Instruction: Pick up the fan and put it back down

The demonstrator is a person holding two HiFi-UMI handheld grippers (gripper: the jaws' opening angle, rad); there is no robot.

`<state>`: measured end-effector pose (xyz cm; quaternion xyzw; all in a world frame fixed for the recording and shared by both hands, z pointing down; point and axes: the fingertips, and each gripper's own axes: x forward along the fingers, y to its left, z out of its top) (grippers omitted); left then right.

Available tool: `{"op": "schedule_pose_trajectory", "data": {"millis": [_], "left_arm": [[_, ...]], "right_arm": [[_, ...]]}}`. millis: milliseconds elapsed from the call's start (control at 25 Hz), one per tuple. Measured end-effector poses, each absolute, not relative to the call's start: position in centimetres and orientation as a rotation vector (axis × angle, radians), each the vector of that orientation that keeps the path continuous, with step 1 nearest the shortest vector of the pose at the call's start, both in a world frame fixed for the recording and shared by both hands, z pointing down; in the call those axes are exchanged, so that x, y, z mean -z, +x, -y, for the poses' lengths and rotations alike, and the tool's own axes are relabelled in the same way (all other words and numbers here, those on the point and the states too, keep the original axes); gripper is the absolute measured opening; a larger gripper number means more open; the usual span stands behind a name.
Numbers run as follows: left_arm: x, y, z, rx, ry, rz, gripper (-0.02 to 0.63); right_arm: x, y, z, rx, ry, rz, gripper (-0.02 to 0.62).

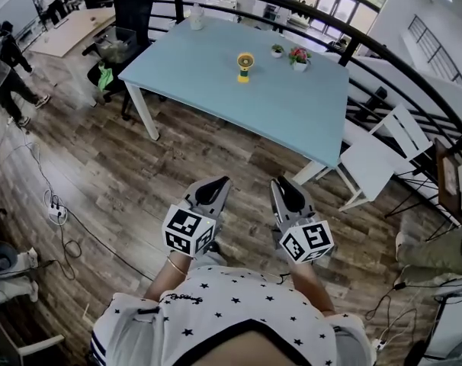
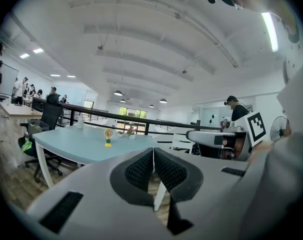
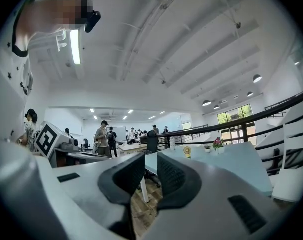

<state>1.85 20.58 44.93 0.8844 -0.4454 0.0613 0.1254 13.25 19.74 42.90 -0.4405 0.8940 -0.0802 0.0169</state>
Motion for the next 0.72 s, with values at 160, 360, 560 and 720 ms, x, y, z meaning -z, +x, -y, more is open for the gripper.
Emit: {"op": "schedule_pose_trajectory", "data": {"millis": [160, 360, 560, 720], "left_arm": [[-44.9, 0.3, -19.1, -0.177, 2.579, 1.296, 0.029], [-45.0, -1.2, -17.3, -0.184, 2.586, 1.278, 0.029], [-45.0, -2.0, -15.7, -0.169, 2.602, 1.245, 0.029], [-45.4, -3.0, -15.0, -0.176, 2.586, 1.237, 0.029]], "right_arm": [[-42.9, 11.8, -18.3, 0.255, -1.385, -2.774, 0.060], [-43.1, 10.6, -16.9, 0.268, -1.421, -2.754, 0.061], [-43.0, 9.9, -15.4, 0.257, -1.456, -2.736, 0.068], [-43.1, 9.3, -14.8, 0.261, -1.478, -2.713, 0.071]]}}
